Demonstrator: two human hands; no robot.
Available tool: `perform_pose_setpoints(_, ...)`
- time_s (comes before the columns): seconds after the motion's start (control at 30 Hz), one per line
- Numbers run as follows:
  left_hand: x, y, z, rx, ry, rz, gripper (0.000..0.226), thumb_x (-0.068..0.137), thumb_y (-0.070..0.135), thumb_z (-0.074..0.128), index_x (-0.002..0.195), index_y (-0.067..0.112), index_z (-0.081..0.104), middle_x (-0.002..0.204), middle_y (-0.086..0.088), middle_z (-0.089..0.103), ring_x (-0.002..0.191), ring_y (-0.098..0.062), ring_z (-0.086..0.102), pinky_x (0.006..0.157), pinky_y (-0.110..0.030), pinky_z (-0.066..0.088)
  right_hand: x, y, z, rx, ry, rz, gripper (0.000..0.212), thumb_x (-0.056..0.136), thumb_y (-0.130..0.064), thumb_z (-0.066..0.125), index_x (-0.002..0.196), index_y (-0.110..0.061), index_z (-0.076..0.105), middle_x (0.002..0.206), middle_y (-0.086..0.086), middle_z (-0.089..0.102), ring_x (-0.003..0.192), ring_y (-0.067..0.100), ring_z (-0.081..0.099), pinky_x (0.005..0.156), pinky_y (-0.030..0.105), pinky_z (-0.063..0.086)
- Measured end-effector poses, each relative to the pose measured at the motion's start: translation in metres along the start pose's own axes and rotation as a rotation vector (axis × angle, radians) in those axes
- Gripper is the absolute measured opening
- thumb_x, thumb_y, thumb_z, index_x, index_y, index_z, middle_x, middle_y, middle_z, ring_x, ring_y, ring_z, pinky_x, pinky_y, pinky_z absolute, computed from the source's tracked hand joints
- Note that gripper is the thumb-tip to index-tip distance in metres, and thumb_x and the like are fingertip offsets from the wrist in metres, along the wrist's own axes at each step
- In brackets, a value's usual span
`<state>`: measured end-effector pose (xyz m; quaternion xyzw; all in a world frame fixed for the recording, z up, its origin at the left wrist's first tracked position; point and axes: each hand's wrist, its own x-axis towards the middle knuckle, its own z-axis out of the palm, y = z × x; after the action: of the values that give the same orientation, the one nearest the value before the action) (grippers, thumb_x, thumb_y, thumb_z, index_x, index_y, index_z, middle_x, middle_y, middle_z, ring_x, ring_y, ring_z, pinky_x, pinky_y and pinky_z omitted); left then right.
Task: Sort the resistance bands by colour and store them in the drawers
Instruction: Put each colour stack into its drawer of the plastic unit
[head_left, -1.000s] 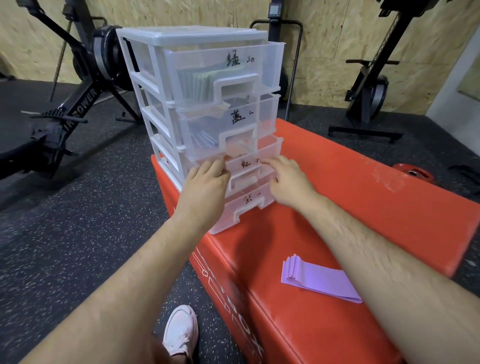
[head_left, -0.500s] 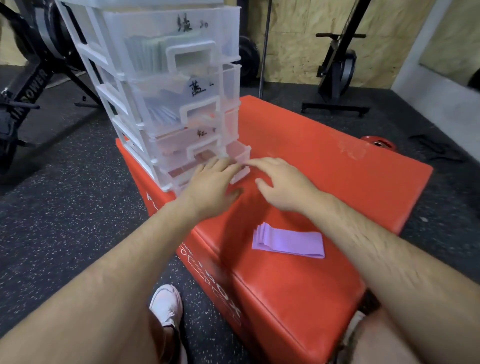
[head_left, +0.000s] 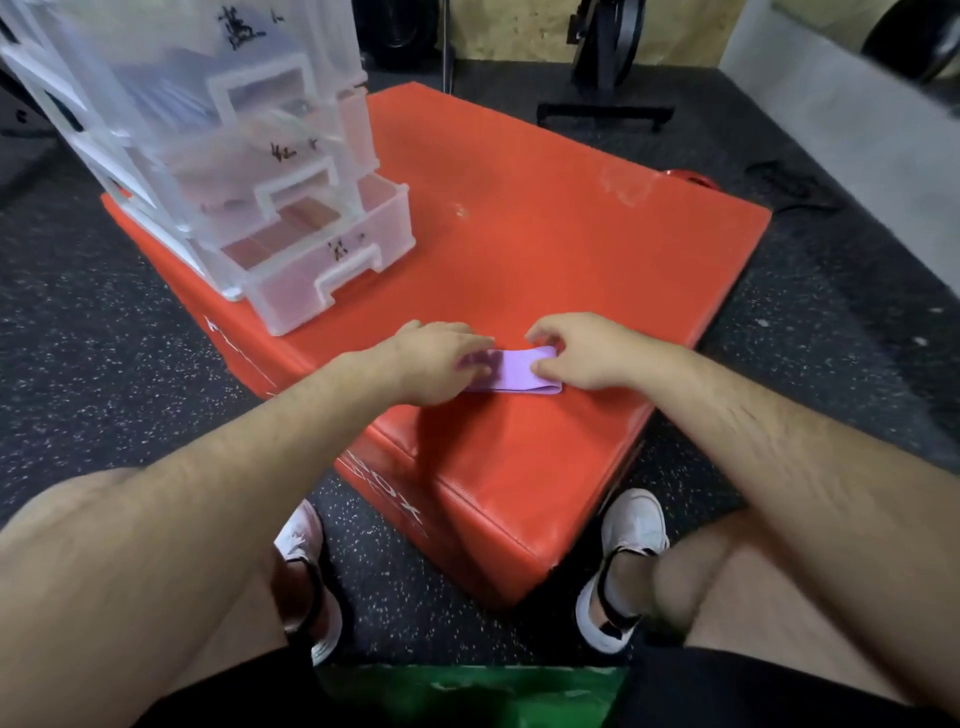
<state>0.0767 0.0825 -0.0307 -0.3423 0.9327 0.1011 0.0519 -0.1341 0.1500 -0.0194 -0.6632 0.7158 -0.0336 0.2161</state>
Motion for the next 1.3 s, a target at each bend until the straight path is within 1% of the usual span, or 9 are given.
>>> perform_pose_setpoints(0.2, 0.004, -0.004, -0.001, -0.031, -0.074, -0.057, 0.055, 0.09, 0.037, 0.06, 0.142, 0.04, 0.041, 0.13, 0.006, 0.047, 0.129, -0.019, 0.046, 0.1, -0.042, 0.035, 0.005, -0.003, 0.0, 0.175, -0.087, 0.127, 0.03, 0.074, -0.018, 0.079, 0.103, -0.016, 0.073, 0.101, 0.005, 0.074, 0.087, 0.024, 0.069, 0.077, 0.035, 0.056)
perform_pose_setpoints(0.33, 0.002, 0.003, -0.009, -0.117, -0.106, -0.104, 0.066, 0.088, 0.047, 0.061, 0.147, 0.032, 0.035, 0.134, 0.003, 0.047, 0.127, -0.021, 0.048, 0.107, -0.046, 0.034, 0.007, -0.017, -0.007, 0.322, 0.015, -0.001, 0.028, 0.071, 0.0, 0.064, 0.086, -0.021, 0.073, 0.064, 0.001, 0.068, 0.053, 0.011, 0.057, 0.049, 0.021, 0.043)
perform_pose_setpoints(0.53, -0.012, -0.003, -0.025, -0.84, -0.14, -0.198, 0.013, 0.091, 0.006, 0.057, 0.1, 0.008, 0.049, 0.082, -0.016, 0.072, 0.073, -0.028, 0.075, 0.069, -0.047, 0.062, 0.014, -0.032, -0.031, 0.538, 0.128, -0.179, 0.024, 0.077, 0.004, 0.066, 0.088, -0.016, 0.073, 0.059, 0.001, 0.065, 0.055, 0.013, 0.057, 0.053, 0.022, 0.042)
perform_pose_setpoints(0.67, -0.025, -0.023, -0.047, -0.536, 0.117, -0.231, 0.016, 0.081, 0.011, 0.063, 0.081, 0.016, 0.048, 0.071, 0.001, 0.064, 0.063, -0.017, 0.064, 0.051, -0.019, 0.047, 0.034, -0.043, -0.04, 0.57, 0.229, -0.236, 0.023, 0.077, 0.005, 0.067, 0.087, -0.015, 0.072, 0.062, 0.002, 0.065, 0.057, 0.011, 0.056, 0.057, 0.025, 0.044)
perform_pose_setpoints(0.83, -0.052, -0.066, -0.07, -0.468, 0.386, -0.327, 0.016, 0.078, 0.018, 0.064, 0.093, 0.02, 0.057, 0.075, 0.005, 0.06, 0.063, -0.009, 0.053, 0.055, -0.028, 0.041, 0.072, -0.078, -0.038, 0.464, 0.426, -0.34, 0.03, 0.074, 0.001, 0.069, 0.083, -0.028, 0.071, 0.089, 0.006, 0.06, 0.069, 0.007, 0.049, 0.069, 0.017, 0.043)
perform_pose_setpoints(0.93, -0.065, -0.087, -0.079, -0.414, 0.497, -0.32, 0.022, 0.075, 0.025, 0.047, 0.088, 0.013, 0.06, 0.08, -0.002, 0.06, 0.073, -0.021, 0.054, 0.064, -0.033, 0.045, 0.099, -0.108, -0.039, 0.49, 0.526, -0.432, 0.025, 0.075, 0.002, 0.067, 0.088, -0.019, 0.074, 0.088, -0.002, 0.052, 0.068, 0.0, 0.046, 0.068, 0.01, 0.039)
perform_pose_setpoints(1.03, -0.068, -0.11, -0.084, -0.328, 0.606, -0.305, 0.022, 0.073, 0.017, 0.045, 0.084, 0.007, 0.061, 0.081, -0.004, 0.053, 0.076, -0.021, 0.048, 0.061, -0.024, 0.031, 0.127, -0.134, -0.046, 0.462, 0.576, -0.511, 0.025, 0.076, 0.002, 0.063, 0.092, -0.013, 0.075, 0.089, -0.006, 0.051, 0.072, -0.003, 0.048, 0.069, 0.011, 0.039)
perform_pose_setpoints(1.17, -0.064, -0.137, -0.089, -0.186, 0.762, -0.332, 0.027, 0.084, 0.001, 0.051, 0.109, 0.007, 0.06, 0.103, -0.012, 0.058, 0.094, -0.03, 0.054, 0.076, -0.034, 0.043, 0.158, -0.154, -0.054, 0.365, 0.622, -0.562, 0.024, 0.077, -0.002, 0.063, 0.094, -0.015, 0.075, 0.092, -0.001, 0.055, 0.078, 0.006, 0.052, 0.072, 0.019, 0.041)
perform_pose_setpoints(1.3, -0.056, -0.153, -0.088, -0.035, 0.784, -0.307, 0.036, 0.087, -0.002, 0.052, 0.117, 0.016, 0.053, 0.106, -0.012, 0.053, 0.092, -0.033, 0.051, 0.072, -0.04, 0.049, 0.178, -0.157, -0.052, 0.367, 0.61, -0.567, 0.021, 0.078, -0.007, 0.066, 0.093, -0.017, 0.076, 0.092, 0.001, 0.057, 0.083, 0.014, 0.055, 0.074, 0.023, 0.044)
